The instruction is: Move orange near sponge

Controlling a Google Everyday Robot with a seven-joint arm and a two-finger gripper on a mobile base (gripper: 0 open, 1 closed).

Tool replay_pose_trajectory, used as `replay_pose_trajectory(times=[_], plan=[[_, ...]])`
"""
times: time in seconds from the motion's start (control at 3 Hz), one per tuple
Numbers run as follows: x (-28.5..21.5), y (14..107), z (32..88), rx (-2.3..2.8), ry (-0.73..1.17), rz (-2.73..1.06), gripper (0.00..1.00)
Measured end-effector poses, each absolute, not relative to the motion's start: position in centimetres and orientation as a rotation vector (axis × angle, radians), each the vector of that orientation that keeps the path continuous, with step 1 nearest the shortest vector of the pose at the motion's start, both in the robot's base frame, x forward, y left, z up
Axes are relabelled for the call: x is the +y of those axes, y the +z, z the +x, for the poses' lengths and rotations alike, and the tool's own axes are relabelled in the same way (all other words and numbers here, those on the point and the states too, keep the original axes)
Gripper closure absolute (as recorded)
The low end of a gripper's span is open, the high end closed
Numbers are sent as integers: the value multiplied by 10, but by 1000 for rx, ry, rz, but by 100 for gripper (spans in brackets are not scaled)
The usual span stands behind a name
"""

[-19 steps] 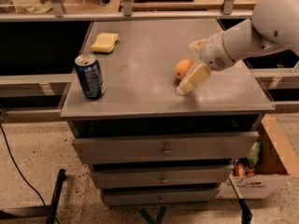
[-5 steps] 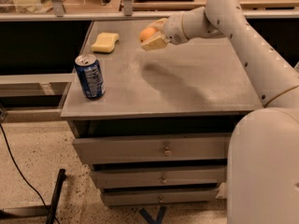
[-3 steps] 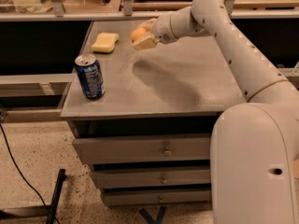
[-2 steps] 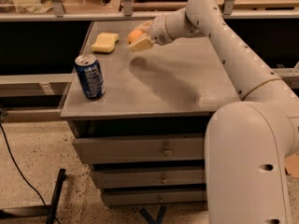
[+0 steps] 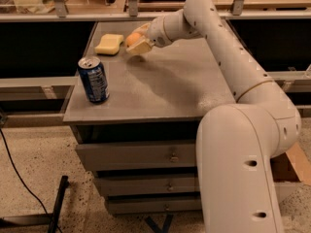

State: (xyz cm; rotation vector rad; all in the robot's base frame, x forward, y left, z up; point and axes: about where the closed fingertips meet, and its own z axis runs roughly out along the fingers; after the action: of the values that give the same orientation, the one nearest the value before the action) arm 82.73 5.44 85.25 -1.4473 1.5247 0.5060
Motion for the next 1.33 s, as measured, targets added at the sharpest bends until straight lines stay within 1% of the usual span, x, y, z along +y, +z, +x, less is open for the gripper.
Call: replay_pose_trajectory(times=[0.33,0.67,1.33], plan=[[59,851,831,1525,510,-1460,100],[64,850,831,1535,513,-1486,85],[69,852,828,1560,510,-1510,38]])
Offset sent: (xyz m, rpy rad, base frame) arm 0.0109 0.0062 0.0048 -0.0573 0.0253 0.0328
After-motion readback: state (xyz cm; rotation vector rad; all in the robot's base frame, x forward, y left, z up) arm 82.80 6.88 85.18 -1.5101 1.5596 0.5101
